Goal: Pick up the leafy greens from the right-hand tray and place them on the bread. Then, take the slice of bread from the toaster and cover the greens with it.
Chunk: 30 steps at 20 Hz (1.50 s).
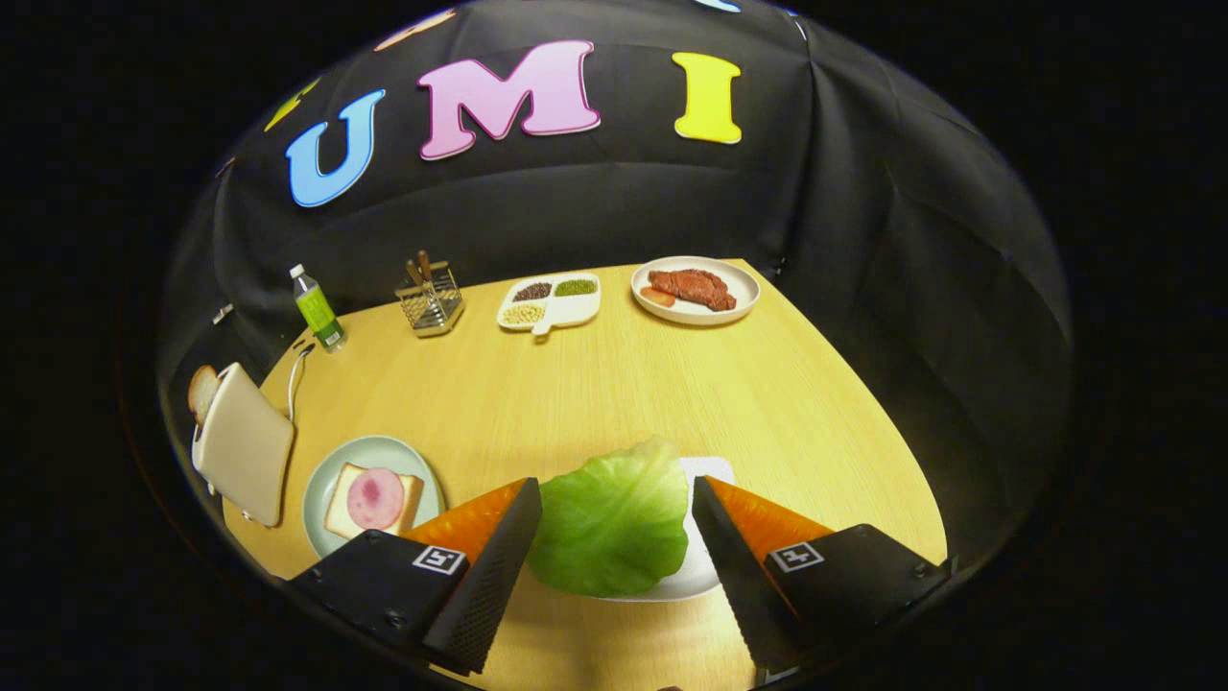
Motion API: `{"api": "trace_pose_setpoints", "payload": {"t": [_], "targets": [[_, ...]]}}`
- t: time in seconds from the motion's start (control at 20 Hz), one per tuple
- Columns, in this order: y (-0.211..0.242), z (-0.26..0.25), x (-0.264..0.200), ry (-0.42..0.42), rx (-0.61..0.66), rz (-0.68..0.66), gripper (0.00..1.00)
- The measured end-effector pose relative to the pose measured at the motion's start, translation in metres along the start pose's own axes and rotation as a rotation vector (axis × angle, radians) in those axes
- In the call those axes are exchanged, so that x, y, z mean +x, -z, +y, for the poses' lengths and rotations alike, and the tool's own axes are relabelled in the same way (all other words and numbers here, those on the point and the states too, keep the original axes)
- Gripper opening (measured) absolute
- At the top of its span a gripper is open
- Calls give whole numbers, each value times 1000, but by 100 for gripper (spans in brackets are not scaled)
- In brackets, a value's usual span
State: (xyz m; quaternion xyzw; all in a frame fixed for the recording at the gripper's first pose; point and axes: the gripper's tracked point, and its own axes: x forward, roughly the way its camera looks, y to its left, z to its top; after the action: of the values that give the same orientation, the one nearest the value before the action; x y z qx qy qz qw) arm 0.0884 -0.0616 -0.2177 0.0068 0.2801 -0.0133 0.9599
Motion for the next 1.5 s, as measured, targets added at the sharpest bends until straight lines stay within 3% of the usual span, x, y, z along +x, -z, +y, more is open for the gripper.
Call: {"api": "trace_pose_setpoints", "payload": {"t": [0.35,0.7,0.85,0.95,1.0,1.15,1.2,1.3,1.4,1.5], "targets": [[31,-5,41,-29,-18,88,99],[49,-9,58,-21,-25,152,86],[49,-13,57,-4,-53,143,68],[49,-11,57,-16,-66,141,66],[49,-10,57,-17,-80,138,54],[51,-6,58,-47,-110,140,54],[50,-5,59,-50,-117,141,34],[49,-3,60,-67,-122,158,33],[48,-7,61,-59,-87,168,11],[49,-7,61,-75,-73,183,8]]}}
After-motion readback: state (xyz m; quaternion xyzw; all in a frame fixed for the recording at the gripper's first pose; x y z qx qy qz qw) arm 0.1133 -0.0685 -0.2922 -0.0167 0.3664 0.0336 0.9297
